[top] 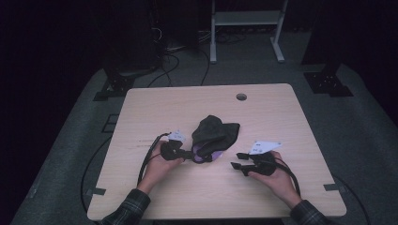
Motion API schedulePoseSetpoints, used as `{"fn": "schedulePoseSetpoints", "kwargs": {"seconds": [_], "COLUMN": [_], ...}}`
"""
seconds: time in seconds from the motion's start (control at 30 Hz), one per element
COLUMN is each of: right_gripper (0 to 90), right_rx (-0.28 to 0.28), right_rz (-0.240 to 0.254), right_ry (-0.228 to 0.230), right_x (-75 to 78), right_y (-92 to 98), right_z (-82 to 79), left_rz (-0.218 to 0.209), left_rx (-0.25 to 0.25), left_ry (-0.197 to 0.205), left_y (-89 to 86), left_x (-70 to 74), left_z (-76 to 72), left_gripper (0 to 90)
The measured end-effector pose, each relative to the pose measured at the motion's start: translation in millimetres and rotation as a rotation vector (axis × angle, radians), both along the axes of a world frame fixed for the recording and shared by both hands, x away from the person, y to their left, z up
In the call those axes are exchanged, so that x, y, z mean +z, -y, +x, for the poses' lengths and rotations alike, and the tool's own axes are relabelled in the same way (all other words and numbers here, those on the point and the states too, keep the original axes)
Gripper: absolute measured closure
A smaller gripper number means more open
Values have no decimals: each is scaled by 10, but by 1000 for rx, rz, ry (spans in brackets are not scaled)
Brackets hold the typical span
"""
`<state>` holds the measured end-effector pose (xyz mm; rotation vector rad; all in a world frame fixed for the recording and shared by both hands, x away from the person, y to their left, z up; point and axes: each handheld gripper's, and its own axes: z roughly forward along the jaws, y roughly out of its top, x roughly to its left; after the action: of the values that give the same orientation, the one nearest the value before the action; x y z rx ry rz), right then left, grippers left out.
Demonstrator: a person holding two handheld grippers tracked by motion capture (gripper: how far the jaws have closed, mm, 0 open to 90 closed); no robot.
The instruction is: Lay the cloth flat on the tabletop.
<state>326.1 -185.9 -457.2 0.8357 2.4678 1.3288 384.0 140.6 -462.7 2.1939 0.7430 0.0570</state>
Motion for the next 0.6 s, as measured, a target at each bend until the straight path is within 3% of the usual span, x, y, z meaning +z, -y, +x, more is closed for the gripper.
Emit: {"fn": "schedulePoseSetpoints", "kwargs": {"seconds": [0.27, 0.37, 0.47, 0.6], "right_gripper": [514, 515, 525, 519], "right_rx": [40, 40, 26, 23], "right_rz": [16, 22, 59, 52], "right_ry": [7, 17, 9, -3], "right_x": [-17, -13, -20, -37], "right_y": [-440, -541, -601, -678], "right_z": [196, 277, 349, 414], "left_rz": [-7, -1, 2, 1], "left_rx": [-9, -11, -13, -23], "left_ry": [-9, -9, -11, -16], "left_y": [-8, -7, -7, 1], "left_x": [8, 0, -6, -8], "left_z": [-6, -9, -8, -15], "left_gripper": [872, 872, 872, 871]}}
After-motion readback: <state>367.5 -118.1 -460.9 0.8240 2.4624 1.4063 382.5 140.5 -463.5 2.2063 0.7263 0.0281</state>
